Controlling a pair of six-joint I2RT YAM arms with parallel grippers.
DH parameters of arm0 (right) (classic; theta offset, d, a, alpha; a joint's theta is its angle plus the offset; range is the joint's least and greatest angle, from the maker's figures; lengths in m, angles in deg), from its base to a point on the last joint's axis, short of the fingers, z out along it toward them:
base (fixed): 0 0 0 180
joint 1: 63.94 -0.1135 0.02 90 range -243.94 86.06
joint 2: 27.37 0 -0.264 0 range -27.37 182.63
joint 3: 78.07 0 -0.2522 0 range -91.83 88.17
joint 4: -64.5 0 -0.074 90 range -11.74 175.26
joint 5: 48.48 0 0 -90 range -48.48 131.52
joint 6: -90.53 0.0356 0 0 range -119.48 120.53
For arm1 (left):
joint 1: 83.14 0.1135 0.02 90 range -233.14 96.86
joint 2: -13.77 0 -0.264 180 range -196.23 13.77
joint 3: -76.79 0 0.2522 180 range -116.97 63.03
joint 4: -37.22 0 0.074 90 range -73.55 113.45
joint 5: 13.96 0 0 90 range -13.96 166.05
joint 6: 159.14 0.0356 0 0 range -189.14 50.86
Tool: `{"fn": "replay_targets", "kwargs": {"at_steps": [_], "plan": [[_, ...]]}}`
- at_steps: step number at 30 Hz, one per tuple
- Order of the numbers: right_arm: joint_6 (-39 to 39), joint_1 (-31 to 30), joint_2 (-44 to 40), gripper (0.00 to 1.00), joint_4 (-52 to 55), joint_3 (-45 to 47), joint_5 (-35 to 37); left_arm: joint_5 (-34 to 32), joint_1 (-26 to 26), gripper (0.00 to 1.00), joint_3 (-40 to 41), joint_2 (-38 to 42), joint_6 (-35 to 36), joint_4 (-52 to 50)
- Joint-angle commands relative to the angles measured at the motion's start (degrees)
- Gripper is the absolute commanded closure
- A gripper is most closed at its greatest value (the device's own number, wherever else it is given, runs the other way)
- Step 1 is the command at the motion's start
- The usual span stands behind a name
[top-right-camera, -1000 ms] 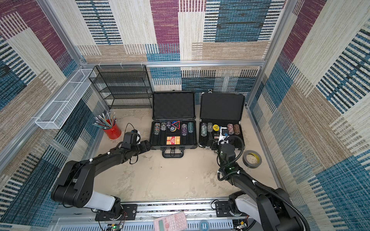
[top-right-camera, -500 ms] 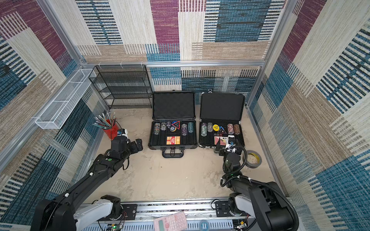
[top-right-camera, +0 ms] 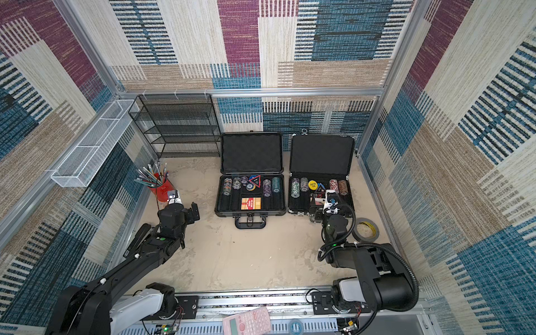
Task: Open the poker set cases
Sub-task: Reset both arms
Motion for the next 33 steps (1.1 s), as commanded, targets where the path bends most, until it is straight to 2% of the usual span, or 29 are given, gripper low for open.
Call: {"fn": "replay_targets", "kwargs": {"at_steps": [1, 7, 10, 13, 15, 17, 18, 20, 21, 23, 25, 26, 27, 33], "plan": [[0.2, 1.7, 1.4, 0.0, -4.5, 0.1, -4.3, -4.1, 0.2, 0.02, 2.4, -2.6, 5.2, 11.3], [-0.4, 2.2, 6.5, 0.01, -8.5, -0.6, -5.0, -5.6, 0.9, 0.01, 3.7, -7.9, 6.8, 17.6], [0.2, 2.9, 6.6, 0.01, -7.3, -1.1, -6.1, -3.9, 2.1, 0.01, 4.8, -10.0, 8.7, 25.2], [1.7, 5.1, 8.1, 0.01, -9.2, -0.4, -10.0, -0.3, 4.0, 0.01, 5.3, -12.8, 10.0, 31.4], [2.4, 5.9, 11.6, 0.01, -14.5, 0.2, -11.0, 3.6, 6.0, 0.01, 5.4, -15.2, 10.2, 34.2], [1.9, 6.0, 9.6, 0.01, -7.5, -1.6, -11.8, 6.7, 8.0, 0.02, 6.6, -19.1, 9.4, 39.9], [1.9, 6.0, 10.7, 0.01, -9.3, -1.7, -12.1, 8.8, 8.9, 0.01, 7.2, -21.4, 10.0, 44.4], [2.6, 6.7, 10.1, 0.01, -6.8, -2.4, -12.2, 14.1, 9.3, 0.01, 5.8, -20.6, 9.9, 38.0], [2.8, 6.7, 10.6, 0.01, -7.6, -2.5, -12.2, 15.9, 9.9, 0.0, 4.9, -22.2, 10.5, 38.1], [2.7, 6.7, 10.2, 0.01, -6.7, -2.6, -12.3, 15.0, 10.1, 0.0, 3.2, -25.3, 10.9, 40.2], [2.7, 6.7, 10.4, 0.01, -7.1, -2.6, -12.2, 16.3, 11.1, 0.01, 0.3, -23.1, 9.0, 30.1], [2.7, 6.7, 10.3, 0.01, -7.0, -2.5, -12.3, 16.6, 11.6, 0.03, 0.2, -23.8, 8.7, 31.4], [2.7, 6.9, 10.4, 0.01, -7.3, -2.4, -12.2, 16.5, 11.8, 0.01, 0.9, -24.6, 9.1, 34.5], [2.7, 6.7, 10.4, 0.01, -7.1, -2.5, -12.2, 16.6, 11.8, 0.02, 0.8, -24.3, 8.8, 33.5]]}}
